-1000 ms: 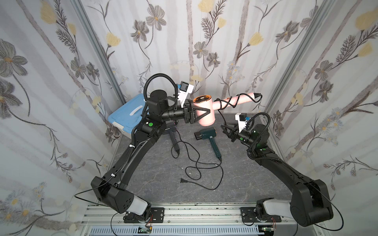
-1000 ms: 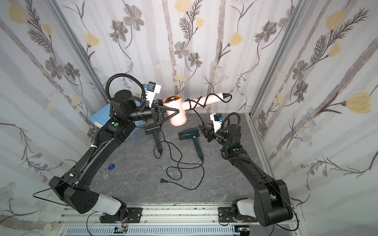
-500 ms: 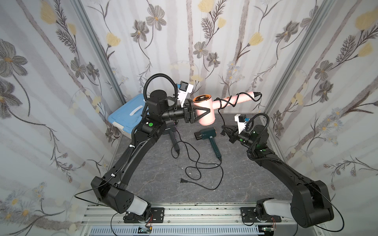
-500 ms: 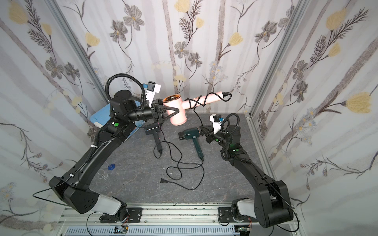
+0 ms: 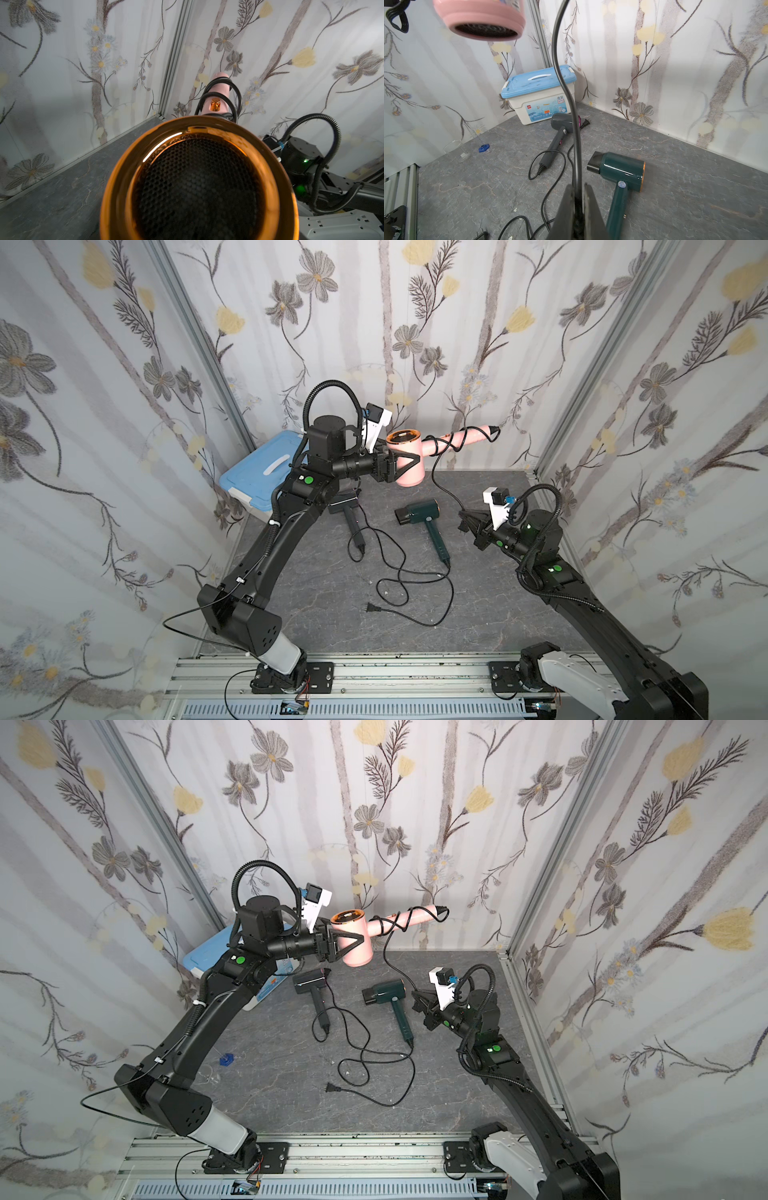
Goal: Wrap the cord around the hair dryer
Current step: Wrap the power cord around the hair dryer.
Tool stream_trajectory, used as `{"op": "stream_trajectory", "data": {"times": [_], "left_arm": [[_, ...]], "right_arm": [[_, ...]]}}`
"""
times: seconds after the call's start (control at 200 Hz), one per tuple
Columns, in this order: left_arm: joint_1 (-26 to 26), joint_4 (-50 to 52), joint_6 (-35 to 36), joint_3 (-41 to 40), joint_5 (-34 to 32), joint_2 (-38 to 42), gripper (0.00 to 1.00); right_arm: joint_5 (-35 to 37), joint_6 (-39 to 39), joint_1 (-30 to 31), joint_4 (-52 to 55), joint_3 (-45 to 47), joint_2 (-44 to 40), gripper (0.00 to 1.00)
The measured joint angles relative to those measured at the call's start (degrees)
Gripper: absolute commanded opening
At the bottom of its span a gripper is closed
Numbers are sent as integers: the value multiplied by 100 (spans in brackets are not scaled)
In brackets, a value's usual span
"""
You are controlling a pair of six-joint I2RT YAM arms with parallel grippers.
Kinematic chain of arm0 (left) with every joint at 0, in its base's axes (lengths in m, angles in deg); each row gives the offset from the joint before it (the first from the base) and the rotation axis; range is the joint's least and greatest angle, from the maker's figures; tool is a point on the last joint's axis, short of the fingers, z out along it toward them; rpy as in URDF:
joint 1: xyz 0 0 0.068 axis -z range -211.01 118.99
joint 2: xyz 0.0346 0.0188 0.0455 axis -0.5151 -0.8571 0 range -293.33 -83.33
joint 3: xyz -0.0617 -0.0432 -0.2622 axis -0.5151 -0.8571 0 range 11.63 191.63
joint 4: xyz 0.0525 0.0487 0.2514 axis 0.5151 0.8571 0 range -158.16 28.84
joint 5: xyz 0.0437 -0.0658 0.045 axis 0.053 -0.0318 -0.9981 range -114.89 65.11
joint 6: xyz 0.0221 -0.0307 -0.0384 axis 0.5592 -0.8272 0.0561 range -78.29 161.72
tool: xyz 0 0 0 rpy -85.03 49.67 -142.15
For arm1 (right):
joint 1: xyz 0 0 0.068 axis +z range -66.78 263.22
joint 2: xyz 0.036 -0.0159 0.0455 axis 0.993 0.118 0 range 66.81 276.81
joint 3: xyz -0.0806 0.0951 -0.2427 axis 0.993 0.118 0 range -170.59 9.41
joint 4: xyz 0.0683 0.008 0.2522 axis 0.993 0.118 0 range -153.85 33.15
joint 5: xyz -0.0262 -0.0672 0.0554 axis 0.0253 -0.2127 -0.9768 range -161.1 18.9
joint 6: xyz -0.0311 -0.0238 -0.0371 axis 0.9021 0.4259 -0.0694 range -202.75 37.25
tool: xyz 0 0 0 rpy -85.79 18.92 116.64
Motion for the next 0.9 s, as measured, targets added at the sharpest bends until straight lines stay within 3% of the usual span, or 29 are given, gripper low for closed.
{"op": "stream_trajectory", "data": {"times": [0.34,0.605,0.899], "left_arm": [[87,2100,1646,328,-280,-428,0],[756,2754,2503,63,-387,-448,0],[1620,2857,2997,-638,-516,-61,0]], "right_arm": [[990,949,363,2883,-1587,-796,0],[1641,1768,516,4054,-3320,7,0],[2238,2564,321,4354,-4332,901,0]]}}
